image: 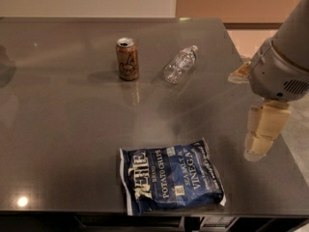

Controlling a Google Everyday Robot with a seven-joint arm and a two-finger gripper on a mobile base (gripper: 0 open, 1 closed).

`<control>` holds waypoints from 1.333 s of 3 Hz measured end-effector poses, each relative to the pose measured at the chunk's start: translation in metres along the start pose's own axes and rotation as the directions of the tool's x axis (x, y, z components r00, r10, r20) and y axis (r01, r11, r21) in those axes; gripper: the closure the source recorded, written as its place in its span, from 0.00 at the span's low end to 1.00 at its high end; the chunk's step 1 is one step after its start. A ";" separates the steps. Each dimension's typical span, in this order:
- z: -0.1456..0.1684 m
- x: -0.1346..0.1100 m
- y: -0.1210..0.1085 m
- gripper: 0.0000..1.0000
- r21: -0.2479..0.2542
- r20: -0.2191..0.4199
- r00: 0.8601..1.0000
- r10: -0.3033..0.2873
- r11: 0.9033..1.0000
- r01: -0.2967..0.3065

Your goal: Move blue chip bag near water bottle

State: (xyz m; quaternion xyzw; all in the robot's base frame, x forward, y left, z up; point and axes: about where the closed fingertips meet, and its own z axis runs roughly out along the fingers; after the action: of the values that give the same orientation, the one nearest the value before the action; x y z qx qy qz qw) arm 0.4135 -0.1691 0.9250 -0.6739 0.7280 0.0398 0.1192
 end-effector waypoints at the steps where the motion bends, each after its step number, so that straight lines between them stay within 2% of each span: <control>1: 0.025 -0.015 0.021 0.00 -0.048 0.020 0.999 -0.039 0.998 0.040; 2: 0.044 -0.031 0.041 0.00 -0.107 0.056 0.996 -0.068 0.992 0.073; 4: 0.069 -0.062 0.078 0.00 -0.208 0.140 0.981 -0.132 0.965 0.159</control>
Offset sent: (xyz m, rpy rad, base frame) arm -0.0568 0.0720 -0.0623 0.1004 0.1724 0.1628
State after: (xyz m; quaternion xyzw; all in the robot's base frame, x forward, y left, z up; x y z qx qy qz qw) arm 0.3479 -0.0869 0.8642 -0.7308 0.6588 0.1529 0.0924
